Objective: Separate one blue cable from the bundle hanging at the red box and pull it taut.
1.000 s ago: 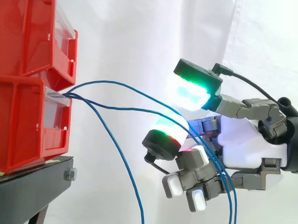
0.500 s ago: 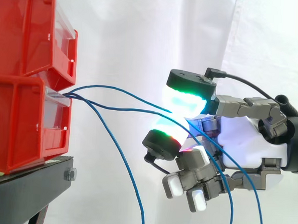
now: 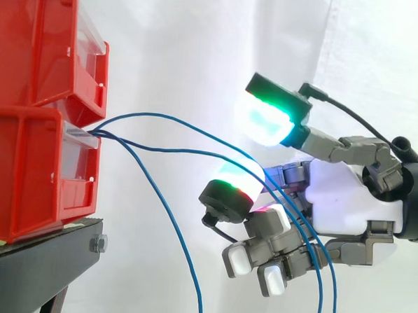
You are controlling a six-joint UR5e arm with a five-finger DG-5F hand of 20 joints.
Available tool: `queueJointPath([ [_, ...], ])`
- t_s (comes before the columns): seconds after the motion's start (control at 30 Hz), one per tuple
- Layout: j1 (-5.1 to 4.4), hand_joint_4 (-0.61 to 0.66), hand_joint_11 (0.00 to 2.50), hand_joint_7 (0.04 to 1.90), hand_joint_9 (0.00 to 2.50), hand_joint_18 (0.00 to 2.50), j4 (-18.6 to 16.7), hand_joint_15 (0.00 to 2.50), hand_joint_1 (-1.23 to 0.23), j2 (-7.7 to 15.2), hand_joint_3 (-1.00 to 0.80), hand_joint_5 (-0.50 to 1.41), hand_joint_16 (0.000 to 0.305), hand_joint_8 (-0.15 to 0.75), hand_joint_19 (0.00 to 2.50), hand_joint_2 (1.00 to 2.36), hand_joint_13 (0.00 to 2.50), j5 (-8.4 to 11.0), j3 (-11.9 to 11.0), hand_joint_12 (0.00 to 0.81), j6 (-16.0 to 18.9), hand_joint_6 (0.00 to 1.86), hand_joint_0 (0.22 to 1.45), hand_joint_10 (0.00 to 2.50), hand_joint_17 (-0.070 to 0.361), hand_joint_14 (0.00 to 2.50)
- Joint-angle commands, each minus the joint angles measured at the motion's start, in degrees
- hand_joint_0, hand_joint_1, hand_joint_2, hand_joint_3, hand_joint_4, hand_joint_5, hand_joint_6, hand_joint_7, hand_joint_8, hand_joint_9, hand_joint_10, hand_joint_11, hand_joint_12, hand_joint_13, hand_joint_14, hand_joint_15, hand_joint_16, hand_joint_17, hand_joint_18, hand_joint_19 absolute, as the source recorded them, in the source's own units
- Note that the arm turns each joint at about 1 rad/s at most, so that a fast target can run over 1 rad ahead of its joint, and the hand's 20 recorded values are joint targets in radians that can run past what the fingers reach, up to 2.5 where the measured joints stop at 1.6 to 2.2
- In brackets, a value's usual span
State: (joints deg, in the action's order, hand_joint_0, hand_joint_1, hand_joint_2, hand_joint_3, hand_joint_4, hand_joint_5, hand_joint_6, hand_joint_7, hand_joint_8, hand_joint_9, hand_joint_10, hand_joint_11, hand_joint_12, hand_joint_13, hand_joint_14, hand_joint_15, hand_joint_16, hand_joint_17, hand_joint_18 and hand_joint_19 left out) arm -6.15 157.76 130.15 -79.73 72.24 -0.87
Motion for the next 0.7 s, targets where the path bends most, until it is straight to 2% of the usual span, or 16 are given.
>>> queueJointPath([
  [0.0, 0.00, 0.18, 0.96, 1.22, 1.03, 0.78, 0.0, 0.64, -0.40, 0.0, -0.42, -0.17, 0.059, 0.374, 0.69, 1.01, 0.73, 0.01, 0.0, 0.430, 0.0, 0.81, 0.61, 0.03, 0.132, 0.02],
  [0.27, 0.00, 0.18, 0.99, 1.24, 1.03, 0.80, 0.0, 0.64, -0.58, 0.0, -0.08, -0.17, 0.060, 0.385, 0.67, 1.02, 0.74, 0.01, 0.0, 0.437, 0.1, 0.81, 0.57, 0.03, 0.135, 0.02],
  [0.4, 0.00, 0.21, 0.99, 1.25, 1.03, 0.84, 0.0, 0.63, -0.68, 0.0, -0.04, -0.18, 0.064, 0.395, 0.65, 1.02, 0.75, 0.01, 0.0, 0.457, 0.1, 0.84, 0.57, 0.02, 0.143, 0.02],
  [0.5, 0.00, 0.22, 0.98, 1.24, 1.03, 0.83, 0.0, 0.63, -0.69, -0.1, -0.06, -0.19, 0.064, 0.394, 0.65, 1.02, 0.75, 0.01, 0.0, 0.454, 0.1, 0.85, 0.57, 0.02, 0.143, 0.02],
  [0.63, 0.00, 0.21, 1.00, 1.18, 1.02, 0.80, 0.0, 0.64, -0.66, 0.0, -0.31, -0.19, 0.060, 0.380, 0.67, 1.01, 0.74, 0.01, 0.0, 0.437, 0.1, 0.85, 0.56, 0.03, 0.134, 0.02],
  [0.67, 0.00, 0.21, 0.98, 1.17, 1.02, 0.80, 0.0, 0.63, -0.66, 0.0, -0.32, -0.19, 0.060, 0.379, 0.66, 1.01, 0.74, 0.01, 0.0, 0.437, 0.1, 0.84, 0.56, 0.03, 0.135, 0.02],
])
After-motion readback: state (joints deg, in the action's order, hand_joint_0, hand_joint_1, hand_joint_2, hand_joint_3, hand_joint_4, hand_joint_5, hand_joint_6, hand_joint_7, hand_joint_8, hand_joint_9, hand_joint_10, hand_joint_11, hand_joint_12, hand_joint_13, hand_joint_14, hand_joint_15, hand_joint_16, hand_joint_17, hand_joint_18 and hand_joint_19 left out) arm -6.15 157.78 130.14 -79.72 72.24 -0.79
